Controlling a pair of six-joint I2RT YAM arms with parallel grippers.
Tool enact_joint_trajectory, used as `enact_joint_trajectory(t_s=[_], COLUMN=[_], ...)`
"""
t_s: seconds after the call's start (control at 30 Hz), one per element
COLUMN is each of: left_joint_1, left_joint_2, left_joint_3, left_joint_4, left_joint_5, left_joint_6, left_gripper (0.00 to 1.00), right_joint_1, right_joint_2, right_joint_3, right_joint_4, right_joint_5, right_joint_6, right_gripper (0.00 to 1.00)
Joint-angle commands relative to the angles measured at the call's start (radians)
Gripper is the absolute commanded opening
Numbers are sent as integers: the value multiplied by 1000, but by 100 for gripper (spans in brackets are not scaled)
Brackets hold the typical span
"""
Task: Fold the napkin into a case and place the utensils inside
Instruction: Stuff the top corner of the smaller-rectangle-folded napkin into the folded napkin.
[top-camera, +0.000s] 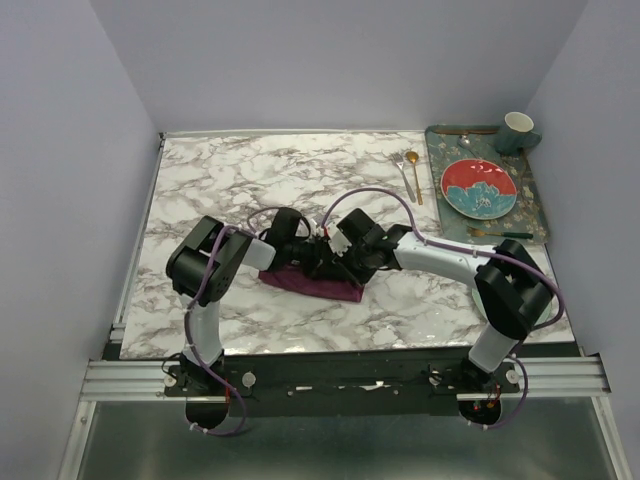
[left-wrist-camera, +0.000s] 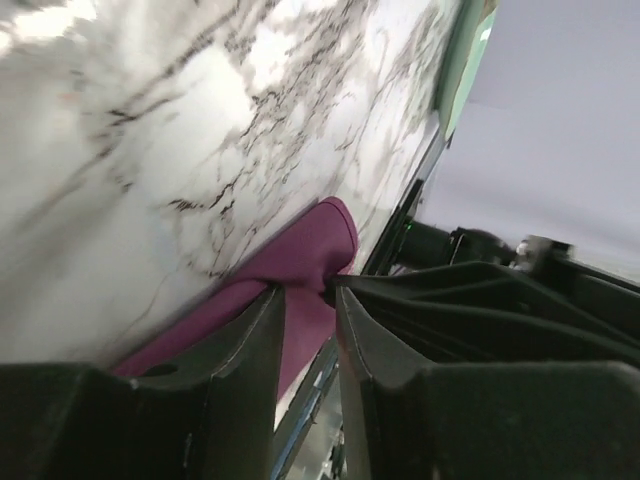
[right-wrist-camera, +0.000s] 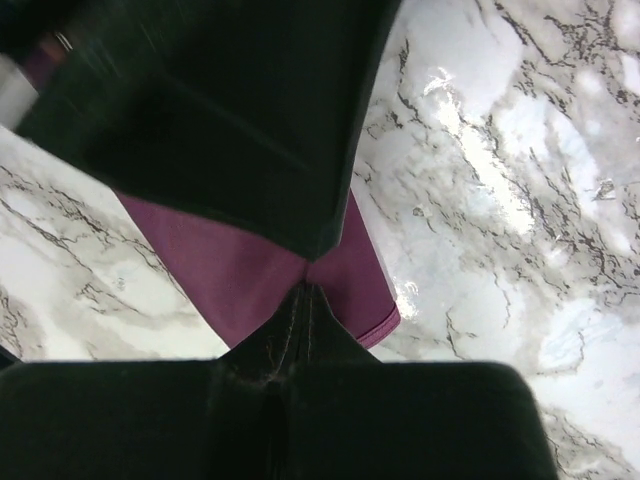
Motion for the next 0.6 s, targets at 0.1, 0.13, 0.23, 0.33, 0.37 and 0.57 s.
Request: enact_joint_trajectory(t_s=[0.1,0.13,0.23,0.33,0.37,0.57], left_joint_1=[132,139,196,300,326,423], left_joint_2=[-194,-207,-260,-298,-301,-252], left_joint_3=[-27,-31,-32,23,45,319], left_joint_4=[-131,-139,-209,-407,-550,-1139], left_joint_5=[37,46,48,36,33,14], left_joint_6=[96,106,177,335,465,1071], left_gripper=[45,45,45,45,45,47], right_joint_1=[0,2,2,0,2,2], right_joint_2=[41,41,39,33,30,-4], right_joint_3=[-15,-15,-7,-1,-4,-33], right_joint_4=[-10,-10,-10,-8,-8,13], right_joint_5=[30,31,38,47,51,64], right_joint_6=[-39,-42,-67,-105,-120,-288], right_gripper=[1,1,1,1,1,1])
